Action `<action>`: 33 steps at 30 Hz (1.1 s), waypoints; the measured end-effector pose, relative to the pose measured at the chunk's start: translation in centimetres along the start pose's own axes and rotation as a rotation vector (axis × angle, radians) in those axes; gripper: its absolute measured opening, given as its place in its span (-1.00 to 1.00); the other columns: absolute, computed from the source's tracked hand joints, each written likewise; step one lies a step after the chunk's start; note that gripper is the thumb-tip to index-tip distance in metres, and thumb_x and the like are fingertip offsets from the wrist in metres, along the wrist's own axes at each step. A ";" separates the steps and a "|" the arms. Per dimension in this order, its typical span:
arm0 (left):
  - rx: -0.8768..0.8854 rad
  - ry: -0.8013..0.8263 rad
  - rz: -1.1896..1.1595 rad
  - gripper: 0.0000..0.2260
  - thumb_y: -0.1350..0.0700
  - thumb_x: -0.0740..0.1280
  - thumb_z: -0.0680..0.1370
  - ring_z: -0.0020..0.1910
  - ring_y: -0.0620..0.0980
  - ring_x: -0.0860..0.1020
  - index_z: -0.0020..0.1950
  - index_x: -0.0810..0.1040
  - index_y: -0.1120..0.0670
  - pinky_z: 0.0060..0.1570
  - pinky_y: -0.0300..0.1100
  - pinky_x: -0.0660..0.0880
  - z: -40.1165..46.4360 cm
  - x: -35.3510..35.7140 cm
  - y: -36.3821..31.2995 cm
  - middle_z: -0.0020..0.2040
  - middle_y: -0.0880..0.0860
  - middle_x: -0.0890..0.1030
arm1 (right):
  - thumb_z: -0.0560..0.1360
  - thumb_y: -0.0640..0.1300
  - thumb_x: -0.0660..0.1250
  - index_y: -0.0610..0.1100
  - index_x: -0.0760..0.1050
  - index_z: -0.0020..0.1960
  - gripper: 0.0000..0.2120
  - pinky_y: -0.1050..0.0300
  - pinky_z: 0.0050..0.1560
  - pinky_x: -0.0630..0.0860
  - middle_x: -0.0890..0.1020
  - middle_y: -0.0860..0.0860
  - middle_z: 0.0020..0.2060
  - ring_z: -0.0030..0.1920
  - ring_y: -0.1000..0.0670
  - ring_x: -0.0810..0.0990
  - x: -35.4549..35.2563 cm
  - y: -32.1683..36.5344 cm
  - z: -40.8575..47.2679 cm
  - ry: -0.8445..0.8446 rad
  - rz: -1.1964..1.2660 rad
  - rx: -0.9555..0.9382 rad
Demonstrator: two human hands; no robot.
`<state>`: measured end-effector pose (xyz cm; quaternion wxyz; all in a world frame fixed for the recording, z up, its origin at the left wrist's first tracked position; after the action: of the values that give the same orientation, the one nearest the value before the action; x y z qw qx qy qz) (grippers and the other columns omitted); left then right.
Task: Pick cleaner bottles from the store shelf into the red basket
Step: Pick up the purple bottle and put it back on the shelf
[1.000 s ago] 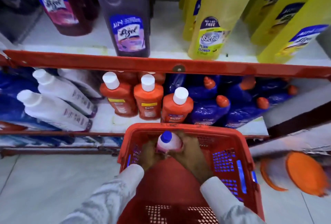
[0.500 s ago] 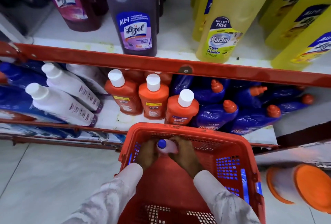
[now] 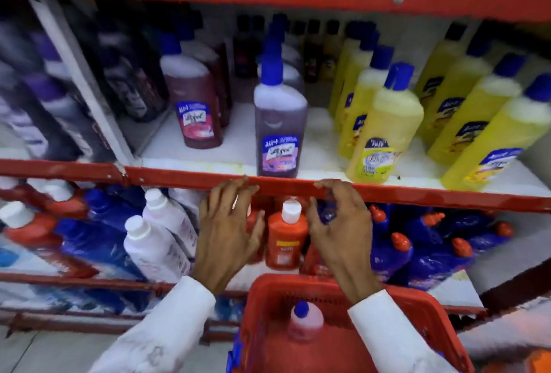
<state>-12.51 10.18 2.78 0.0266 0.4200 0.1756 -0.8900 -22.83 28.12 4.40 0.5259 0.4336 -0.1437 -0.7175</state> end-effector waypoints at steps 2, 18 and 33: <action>-0.038 0.050 0.064 -0.50 -0.05 0.34 0.45 0.37 0.20 0.36 0.35 0.39 0.05 0.37 0.15 0.31 0.9 0.7 1.4 0.42 0.12 0.42 | 0.40 -0.11 0.45 -0.08 0.48 0.25 -0.56 -0.09 0.20 0.53 0.58 -0.03 0.15 0.15 -0.12 0.57 0.5 1.6 1.4 -0.118 0.008 0.012; -0.036 0.187 0.077 -0.42 0.04 0.38 0.41 0.43 0.23 0.33 0.42 0.34 0.02 0.47 0.42 0.03 2.9 2.6 4.2 0.35 0.12 0.48 | 0.17 -0.01 0.54 -0.09 0.23 0.38 -0.13 0.36 -0.11 0.60 0.53 -0.08 0.20 0.14 -0.09 0.59 5.8 5.3 8.2 -0.133 0.559 0.256; -0.004 0.116 0.068 -0.49 -0.09 0.27 0.38 0.26 0.17 0.46 0.32 0.47 0.00 0.44 0.37 0.07 2.9 3.0 4.6 0.18 0.05 0.56 | -0.06 -0.07 0.26 -0.21 0.34 0.12 -0.27 -0.06 -0.09 0.26 0.46 -0.13 -0.17 -0.16 -0.14 0.35 -0.8 18.0 6.8 0.850 1.889 -0.030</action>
<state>-15.72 5.20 0.88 0.0475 0.4765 0.1640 -0.8624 -16.65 19.82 20.66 0.8870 0.3552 -0.2189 0.1979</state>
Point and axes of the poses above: each hand's wrist, its own z-axis towards the middle knuckle, its own x-axis out of the palm, y = z × x, the point moved 10 cm from there along z, towards the middle knuckle
